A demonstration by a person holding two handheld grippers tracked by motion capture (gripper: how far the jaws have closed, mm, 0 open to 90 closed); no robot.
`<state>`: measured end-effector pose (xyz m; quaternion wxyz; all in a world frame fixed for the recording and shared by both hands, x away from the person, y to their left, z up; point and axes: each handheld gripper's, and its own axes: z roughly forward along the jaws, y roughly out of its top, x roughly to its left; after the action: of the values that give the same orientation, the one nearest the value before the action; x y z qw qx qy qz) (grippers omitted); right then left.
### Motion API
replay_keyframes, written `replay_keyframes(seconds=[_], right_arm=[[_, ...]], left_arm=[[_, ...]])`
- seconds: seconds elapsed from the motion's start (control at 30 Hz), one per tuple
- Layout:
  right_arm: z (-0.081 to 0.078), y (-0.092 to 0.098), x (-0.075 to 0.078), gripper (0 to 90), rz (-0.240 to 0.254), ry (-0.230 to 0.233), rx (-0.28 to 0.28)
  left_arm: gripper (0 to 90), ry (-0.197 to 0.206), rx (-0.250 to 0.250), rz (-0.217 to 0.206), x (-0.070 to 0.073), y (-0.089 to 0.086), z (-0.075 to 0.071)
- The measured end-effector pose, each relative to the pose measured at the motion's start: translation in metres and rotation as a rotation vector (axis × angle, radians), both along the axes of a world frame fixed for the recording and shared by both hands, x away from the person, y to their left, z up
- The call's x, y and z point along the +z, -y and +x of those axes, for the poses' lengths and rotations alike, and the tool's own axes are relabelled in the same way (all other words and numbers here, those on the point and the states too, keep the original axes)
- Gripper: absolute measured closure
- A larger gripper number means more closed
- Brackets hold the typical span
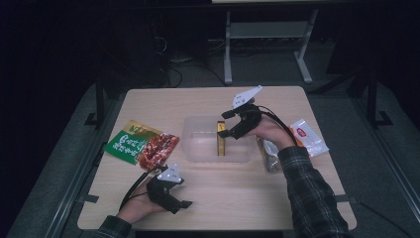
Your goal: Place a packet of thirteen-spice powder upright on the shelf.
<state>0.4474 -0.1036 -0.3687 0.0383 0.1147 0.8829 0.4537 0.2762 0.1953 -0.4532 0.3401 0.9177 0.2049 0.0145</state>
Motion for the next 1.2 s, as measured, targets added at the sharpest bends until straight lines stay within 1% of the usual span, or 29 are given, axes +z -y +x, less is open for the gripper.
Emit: replay_keyframes(seconds=[0.03, 0.07, 0.1, 0.13, 0.17, 0.23, 0.27, 0.33, 0.37, 0.4, 0.43, 0.47, 0.5, 0.53, 0.57, 0.6, 0.67, 0.73, 0.8, 0.83, 0.87, 0.9, 0.93, 1.0, 1.07, 1.13, 1.2], right_arm=[[-0.003, 0.001, 0.002, 17.3, -0.002, -0.007, -0.013], [-0.007, 0.002, 0.004, 17.3, -0.003, 0.0, -0.034], [-0.011, 0.004, 0.006, 17.3, 0.009, 0.008, -0.045], [-0.015, 0.006, 0.008, 17.3, 0.026, 0.021, -0.057], [-0.019, 0.008, 0.009, 17.1, 0.033, 0.02, -0.072], [-0.025, 0.01, 0.011, 15.1, 0.019, 0.02, -0.086], [-0.029, 0.012, 0.011, 15.3, 0.018, 0.03, -0.101], [-0.037, 0.014, 0.012, 15.0, 0.015, 0.023, -0.128], [-0.04, 0.015, 0.012, 15.1, 0.003, 0.01, -0.141], [-0.043, 0.016, 0.011, 15.6, -0.003, 0.022, -0.163], [-0.047, 0.017, 0.01, 15.6, -0.003, 0.021, -0.178], [-0.05, 0.018, 0.009, 15.4, -0.011, 0.015, -0.184], [-0.051, 0.019, 0.008, 15.4, -0.024, 0.024, -0.196], [-0.054, 0.019, 0.006, 15.4, -0.026, 0.024, -0.211], [-0.057, 0.021, 0.005, 15.4, -0.026, 0.019, -0.215], [-0.058, 0.022, 0.004, 15.4, -0.021, 0.019, -0.215], [-0.064, 0.025, 0.002, 15.5, -0.022, 0.013, -0.24], [-0.07, 0.027, 0.0, 15.5, -0.007, 0.002, -0.255], [-0.078, 0.03, -0.002, 15.5, -0.004, 0.015, -0.269], [-0.082, 0.031, -0.003, 15.4, -0.001, 0.013, -0.271], [-0.087, 0.032, -0.004, 15.4, -0.002, 0.009, -0.276], [-0.092, 0.033, -0.005, 15.7, 0.003, 0.019, -0.283], [-0.097, 0.036, -0.006, 16.0, 0.016, 0.016, -0.287], [-0.105, 0.039, -0.008, 16.1, 0.021, 0.014, -0.285], [-0.112, 0.042, -0.011, 16.3, 0.03, 0.0, -0.285], [-0.119, 0.044, -0.014, 16.4, 0.027, 0.002, -0.288], [-0.126, 0.047, -0.019, 16.4, 0.025, -0.006, -0.288]], left_arm=[[14.6, 0.006, -0.008, 0.009, 0.0, -0.001, 0.001], [14.6, 0.008, -0.004, 0.005, 0.0, -0.001, 0.001], [14.6, 0.009, -0.003, 0.007, 0.0, -0.001, 0.001], [14.6, 0.007, 0.006, -0.002, -0.001, -0.001, 0.001], [14.6, 0.005, 0.004, -0.001, 0.0, -0.001, 0.001], [14.6, 0.009, -0.003, 0.004, 0.0, -0.001, 0.001], [14.6, 0.007, 0.001, 0.003, 0.0, -0.001, 0.001], [14.6, -0.001, 0.002, 0.01, 0.0, -0.002, 0.001], [14.6, 0.0, 0.005, 0.008, 0.0, -0.002, 0.001], [14.6, 0.006, -0.003, 0.017, 0.001, -0.002, 0.002], [14.6, 0.005, 0.008, 0.0, 0.0, -0.002, 0.001], [14.6, 0.003, 0.01, -0.001, 0.0, -0.002, 0.002], [14.6, 0.003, 0.013, 0.0, 0.0, -0.002, 0.002], [14.6, 0.001, 0.015, -0.001, 0.0, -0.003, 0.002], [14.6, 0.001, 0.017, -0.002, 0.0, -0.003, 0.002], [14.6, 0.004, 0.008, 0.005, 0.001, -0.004, 0.002], [14.6, 0.009, 0.009, 0.007, 0.002, -0.004, 0.002], [14.6, 0.008, 0.017, -0.001, 0.002, -0.004, 0.002], [14.6, 0.009, 0.016, 0.002, 0.002, -0.005, 0.002], [14.6, 0.014, 0.009, 0.009, 0.003, -0.006, 0.003], [14.6, 0.013, 0.015, 0.0, 0.002, -0.006, 0.003], [14.6, 0.013, 0.016, -0.003, 0.002, -0.006, 0.003], [14.6, 0.015, 0.017, -0.002, 0.003, -0.006, 0.003], [14.6, 0.017, 0.019, -0.004, 0.003, -0.007, 0.003], [14.6, 0.017, 0.022, -0.005, 0.003, -0.007, 0.003], [14.6, 0.016, 0.021, -0.006, 0.003, -0.007, 0.003], [14.6, 0.016, 0.022, -0.007, 0.003, -0.007, 0.003]])
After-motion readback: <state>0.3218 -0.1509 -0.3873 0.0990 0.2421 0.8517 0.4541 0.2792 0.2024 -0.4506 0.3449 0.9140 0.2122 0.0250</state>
